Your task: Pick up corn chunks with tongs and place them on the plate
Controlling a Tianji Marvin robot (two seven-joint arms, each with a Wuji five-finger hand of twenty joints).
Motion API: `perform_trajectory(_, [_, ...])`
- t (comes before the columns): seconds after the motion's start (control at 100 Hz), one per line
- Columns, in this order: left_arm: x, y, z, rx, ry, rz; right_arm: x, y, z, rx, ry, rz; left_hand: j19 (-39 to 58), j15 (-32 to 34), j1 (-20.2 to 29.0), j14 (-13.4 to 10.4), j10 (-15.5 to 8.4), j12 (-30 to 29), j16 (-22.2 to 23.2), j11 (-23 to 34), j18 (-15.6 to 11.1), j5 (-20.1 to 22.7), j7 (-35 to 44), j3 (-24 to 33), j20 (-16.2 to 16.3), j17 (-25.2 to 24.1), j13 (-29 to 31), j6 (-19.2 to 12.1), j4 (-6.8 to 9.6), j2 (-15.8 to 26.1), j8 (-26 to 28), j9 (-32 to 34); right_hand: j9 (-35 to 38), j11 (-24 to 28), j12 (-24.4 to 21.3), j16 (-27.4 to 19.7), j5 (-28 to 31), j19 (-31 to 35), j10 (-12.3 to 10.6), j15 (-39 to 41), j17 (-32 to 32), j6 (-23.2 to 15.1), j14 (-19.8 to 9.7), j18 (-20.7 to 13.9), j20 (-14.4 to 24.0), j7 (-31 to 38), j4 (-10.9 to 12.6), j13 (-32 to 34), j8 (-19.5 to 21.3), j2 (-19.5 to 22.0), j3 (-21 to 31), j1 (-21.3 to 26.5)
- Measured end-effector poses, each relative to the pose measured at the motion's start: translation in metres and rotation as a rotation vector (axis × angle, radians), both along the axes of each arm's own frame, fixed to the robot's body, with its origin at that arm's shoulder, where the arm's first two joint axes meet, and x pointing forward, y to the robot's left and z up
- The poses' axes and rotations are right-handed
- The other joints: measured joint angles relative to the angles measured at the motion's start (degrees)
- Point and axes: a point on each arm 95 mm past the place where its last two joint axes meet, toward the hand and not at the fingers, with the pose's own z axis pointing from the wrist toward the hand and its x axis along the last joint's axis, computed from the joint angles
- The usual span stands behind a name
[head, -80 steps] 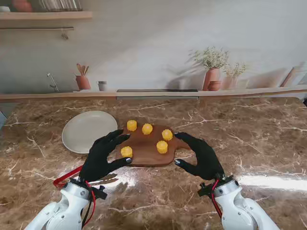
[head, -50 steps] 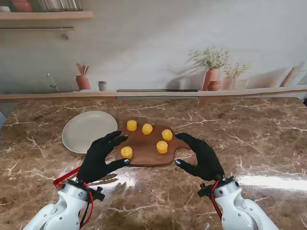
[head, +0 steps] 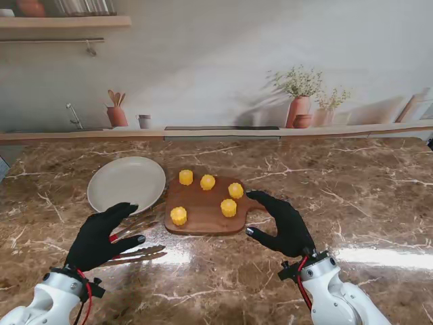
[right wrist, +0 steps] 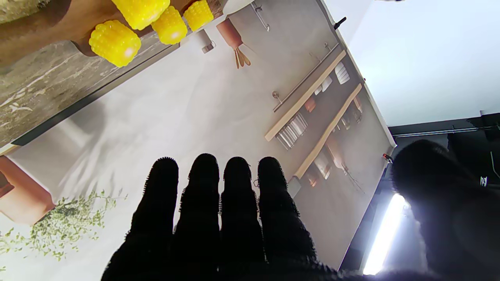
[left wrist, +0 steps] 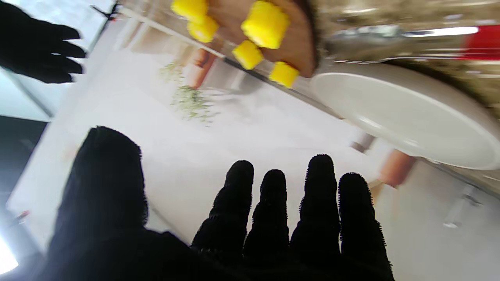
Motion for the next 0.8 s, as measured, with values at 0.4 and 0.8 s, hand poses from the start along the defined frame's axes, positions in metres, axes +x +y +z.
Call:
perform_trajectory(0.4, [-0.024,0.069,0.010,0.374,0.244,0.108,0.004,0.001,0.000,0.001,0.007,0.027,0.0,-1.9,0.1,-0.2,-0.3,0.5,-0.8,-0.2,0.0,0.0,1.1,0.0,0.3,-1.6,-2.1,0.0,0.00,-6.2,2.0,1.2,0.3,0.0,0.6,0.1,0.0,0.7,0.0,0.0,0.6,0.0,0.0,0.7,0.2,0.0,0.0,0.0,0.0,0.0,0.0,0.0])
perform_trajectory(0.8, [-0.014,0.074,0.004,0.471,0.377,0.104,0.005,0.001,0.002,0.014,-0.008,0.031,-3.9,-3.4,0.2,-1.4,-0.4,0.5,-1.5,-1.6,-0.2,-3.1,1.0,0.0,2.1,-5.1,-7.9,0.7,0.00,-11.4,2.7,-3.6,0.3,0.0,0.6,0.1,0.0,1.3,0.0,0.0,0.7,0.0,0.0,0.8,0.5,0.0,0.0,0.0,0.0,0.0,0.1,0.0])
